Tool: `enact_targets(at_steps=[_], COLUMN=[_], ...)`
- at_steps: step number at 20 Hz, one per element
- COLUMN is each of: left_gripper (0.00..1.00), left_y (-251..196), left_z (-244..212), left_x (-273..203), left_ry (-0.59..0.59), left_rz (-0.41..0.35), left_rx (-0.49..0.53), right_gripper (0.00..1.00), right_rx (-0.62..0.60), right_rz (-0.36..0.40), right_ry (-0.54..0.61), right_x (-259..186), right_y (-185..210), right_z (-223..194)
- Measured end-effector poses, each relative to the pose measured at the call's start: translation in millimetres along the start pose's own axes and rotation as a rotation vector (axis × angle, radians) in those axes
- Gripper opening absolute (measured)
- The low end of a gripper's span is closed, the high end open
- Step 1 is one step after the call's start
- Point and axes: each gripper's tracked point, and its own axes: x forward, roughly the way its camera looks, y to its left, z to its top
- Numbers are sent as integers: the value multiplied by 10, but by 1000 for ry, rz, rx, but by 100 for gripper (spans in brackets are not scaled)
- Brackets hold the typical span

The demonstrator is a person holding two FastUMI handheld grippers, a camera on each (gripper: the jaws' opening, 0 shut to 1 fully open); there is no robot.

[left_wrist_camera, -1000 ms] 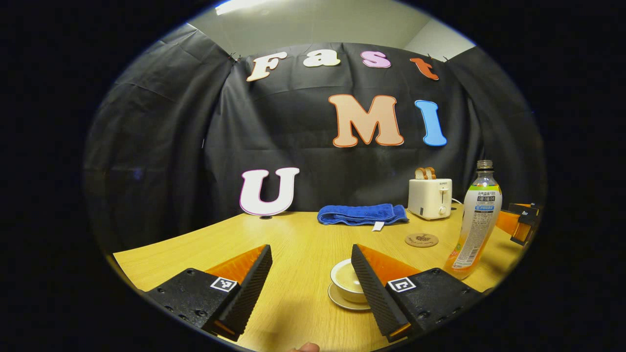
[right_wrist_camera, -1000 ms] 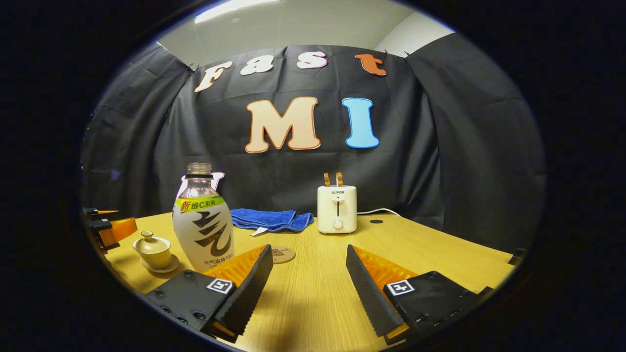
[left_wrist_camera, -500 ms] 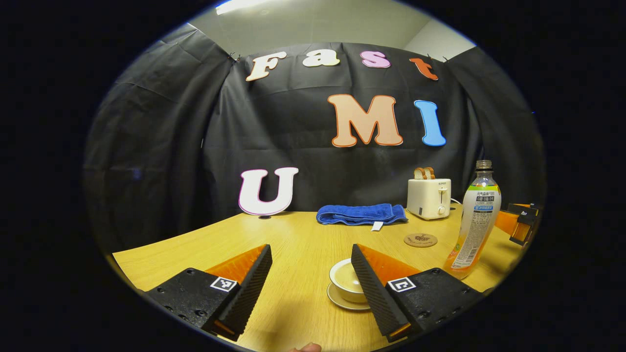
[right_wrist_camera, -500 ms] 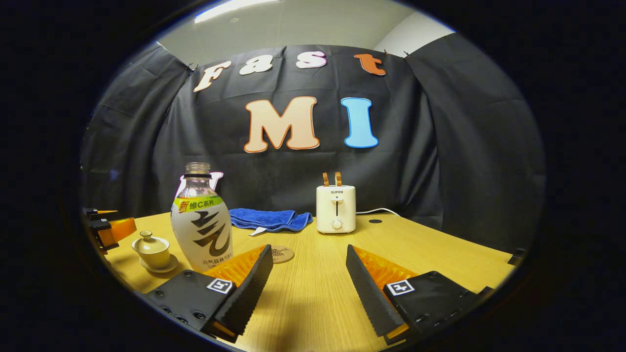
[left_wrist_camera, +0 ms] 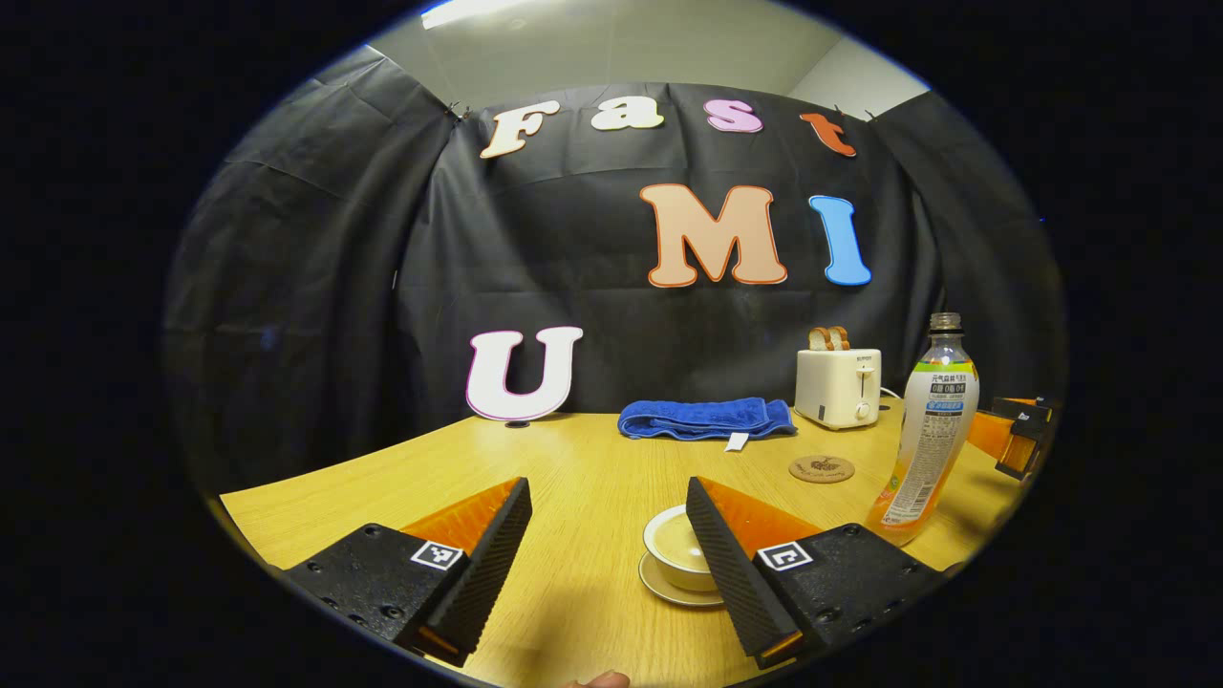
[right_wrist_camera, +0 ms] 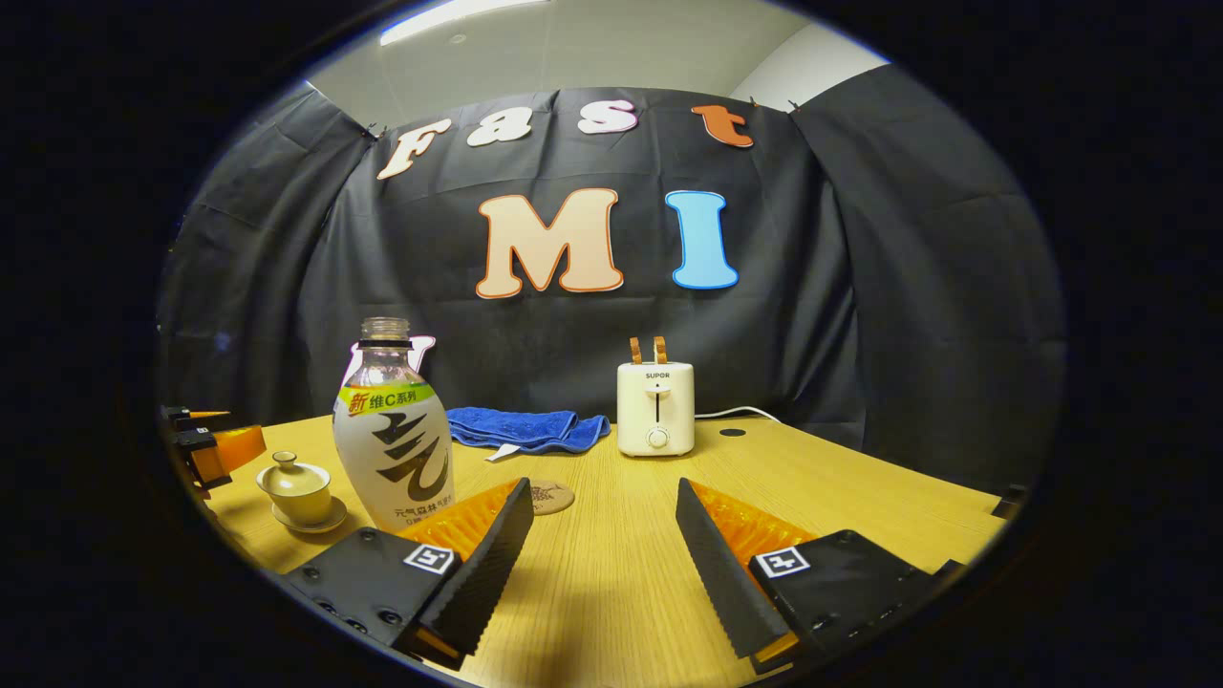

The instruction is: Open the teacup lid with one hand, grasp the water bottle and pour water into the teacup with the other hand; after pouring, place the water bottle on the coaster and then close the teacup lid.

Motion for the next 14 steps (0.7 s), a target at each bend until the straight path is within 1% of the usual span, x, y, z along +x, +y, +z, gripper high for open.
enact_targets(at_steps=[9, 11, 14], left_gripper=[95, 95, 95], left_y=[-40, -111, -294], left_z=[4, 68, 223], left_x=[25, 16, 30], left_ry=[4, -5, -38], left_rz=[-19, -38, -94], left_rx=[1, 10, 25], right_gripper=[94, 94, 94], right_rx=[0, 0, 0], right_rz=[4, 4, 3], right_ry=[0, 0, 0], right_x=[4, -1, 8], right_y=[5, 7, 8], right_z=[2, 0, -1])
